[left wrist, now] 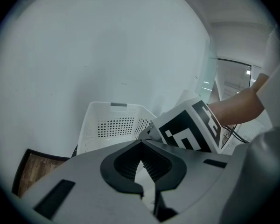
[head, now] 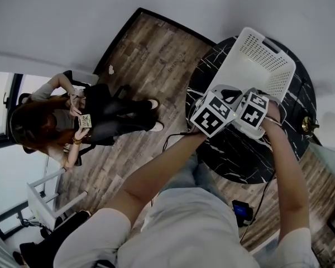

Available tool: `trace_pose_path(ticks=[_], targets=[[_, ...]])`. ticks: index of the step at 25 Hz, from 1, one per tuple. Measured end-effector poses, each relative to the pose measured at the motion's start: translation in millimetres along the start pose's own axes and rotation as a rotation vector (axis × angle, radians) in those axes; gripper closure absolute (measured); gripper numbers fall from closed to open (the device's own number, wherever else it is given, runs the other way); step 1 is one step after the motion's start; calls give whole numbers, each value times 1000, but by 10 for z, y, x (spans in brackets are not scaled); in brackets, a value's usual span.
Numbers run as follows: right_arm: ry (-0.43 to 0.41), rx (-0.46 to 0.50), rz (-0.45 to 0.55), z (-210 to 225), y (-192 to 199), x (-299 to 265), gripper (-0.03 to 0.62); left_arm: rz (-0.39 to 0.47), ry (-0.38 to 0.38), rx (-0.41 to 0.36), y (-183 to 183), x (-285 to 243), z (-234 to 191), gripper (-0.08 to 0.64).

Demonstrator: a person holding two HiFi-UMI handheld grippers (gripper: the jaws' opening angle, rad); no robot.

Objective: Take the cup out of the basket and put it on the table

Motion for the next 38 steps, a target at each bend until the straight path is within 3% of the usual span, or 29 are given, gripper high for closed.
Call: trace_pose_path(ticks=[19, 23, 38], targets=[[-51, 52, -1, 5, -74, -203, 525, -2, -7, -14, -42, -34, -84, 554], [-44, 65, 0, 7, -82, -214, 566, -1, -16, -9, -44, 14, -104, 554], [-17, 44, 23, -37, -88, -86, 571, 1, -22, -11, 0, 144, -118, 554]])
Point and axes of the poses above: the fingertips, and each gripper's own axes: x backward along the fingers, z to its right, y out of its underside, the point moved 8 cm from there along x, backward along the fingers, and after that the axes turned 6 degrees about x, right-handed, at the moved point
